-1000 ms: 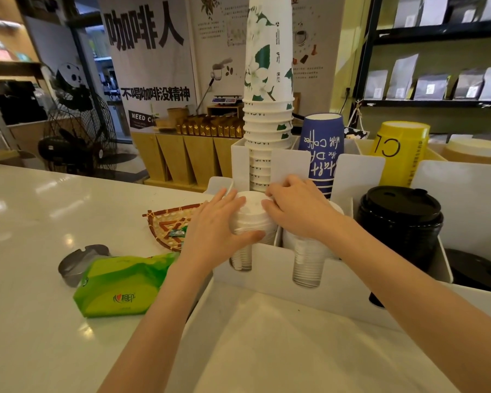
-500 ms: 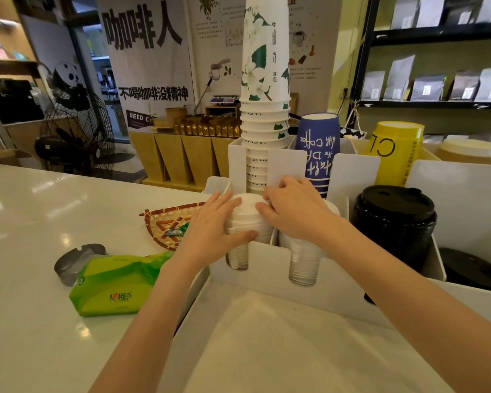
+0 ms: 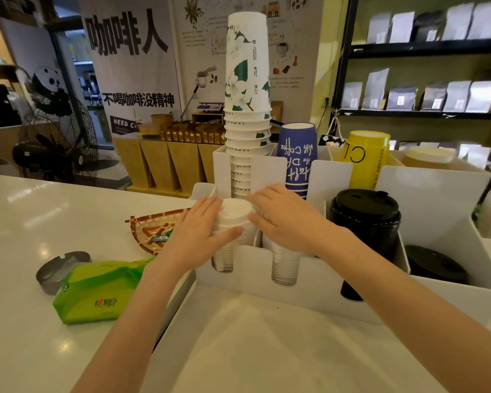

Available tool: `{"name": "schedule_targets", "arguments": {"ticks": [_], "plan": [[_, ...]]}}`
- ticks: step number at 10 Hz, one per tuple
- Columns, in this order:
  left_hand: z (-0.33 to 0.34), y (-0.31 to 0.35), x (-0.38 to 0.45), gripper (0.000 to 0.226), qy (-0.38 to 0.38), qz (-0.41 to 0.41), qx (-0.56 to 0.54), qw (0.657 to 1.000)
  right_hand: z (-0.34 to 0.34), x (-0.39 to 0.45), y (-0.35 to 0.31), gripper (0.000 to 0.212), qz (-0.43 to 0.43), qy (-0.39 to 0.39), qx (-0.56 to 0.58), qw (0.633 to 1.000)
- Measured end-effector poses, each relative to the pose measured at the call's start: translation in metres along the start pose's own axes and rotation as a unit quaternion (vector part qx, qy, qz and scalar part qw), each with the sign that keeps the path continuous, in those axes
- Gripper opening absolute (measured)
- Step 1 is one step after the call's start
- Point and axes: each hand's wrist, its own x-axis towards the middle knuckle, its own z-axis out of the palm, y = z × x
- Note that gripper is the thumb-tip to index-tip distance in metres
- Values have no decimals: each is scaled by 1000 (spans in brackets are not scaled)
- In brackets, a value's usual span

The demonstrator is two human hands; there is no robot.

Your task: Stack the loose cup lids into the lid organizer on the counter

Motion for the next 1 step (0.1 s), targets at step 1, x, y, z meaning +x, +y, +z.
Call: {"name": "schedule_targets", "arguments": {"ticks": [1], "plan": [[-3,10,-4,69,44,5,31,999,-27,-34,-5,42,10,82,118,990]]}}
